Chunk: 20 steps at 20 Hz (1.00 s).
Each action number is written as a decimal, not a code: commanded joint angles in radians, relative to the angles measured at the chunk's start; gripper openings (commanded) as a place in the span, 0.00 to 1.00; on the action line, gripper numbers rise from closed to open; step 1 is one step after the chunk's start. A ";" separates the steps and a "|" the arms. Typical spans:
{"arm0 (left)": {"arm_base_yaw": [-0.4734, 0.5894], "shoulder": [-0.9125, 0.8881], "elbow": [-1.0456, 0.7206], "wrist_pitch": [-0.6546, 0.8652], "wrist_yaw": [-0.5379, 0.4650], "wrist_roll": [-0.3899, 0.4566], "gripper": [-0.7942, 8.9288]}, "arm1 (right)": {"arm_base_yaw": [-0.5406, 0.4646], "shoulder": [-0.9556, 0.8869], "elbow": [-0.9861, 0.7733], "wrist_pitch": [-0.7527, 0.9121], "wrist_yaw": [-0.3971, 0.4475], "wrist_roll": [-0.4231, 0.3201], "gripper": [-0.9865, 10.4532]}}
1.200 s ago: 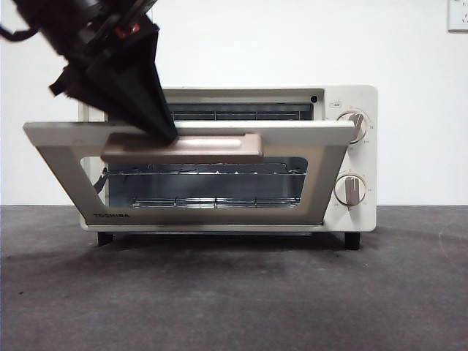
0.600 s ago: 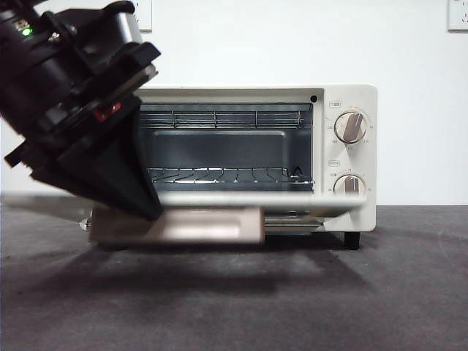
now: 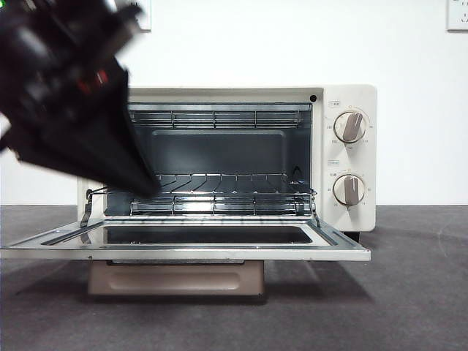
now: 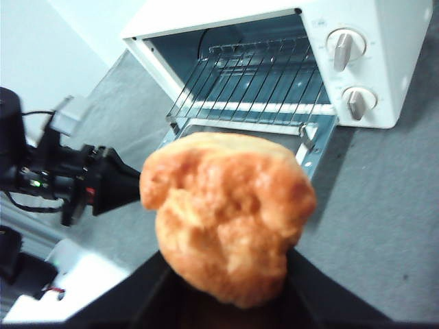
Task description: The left arm flap open the oven, the right arm pick bread and place it into oven, the left arm flap close the oven
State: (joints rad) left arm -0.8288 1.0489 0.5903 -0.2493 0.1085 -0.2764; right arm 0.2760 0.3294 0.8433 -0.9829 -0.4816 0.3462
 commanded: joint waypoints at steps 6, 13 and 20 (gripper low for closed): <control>-0.009 -0.277 0.145 -0.210 -0.037 -0.006 0.10 | 0.012 0.186 0.013 0.148 -0.121 0.045 0.22; -0.009 -0.428 0.237 -0.388 -0.152 -0.005 0.10 | 0.175 0.450 0.013 0.369 -0.010 0.092 0.22; -0.009 -0.539 0.263 -0.524 -0.196 -0.032 0.10 | 0.370 0.755 0.016 0.653 0.198 0.141 0.22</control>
State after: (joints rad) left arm -0.8291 0.5114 0.8272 -0.7780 -0.0807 -0.2962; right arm 0.6369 1.0542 0.8433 -0.3676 -0.2985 0.4622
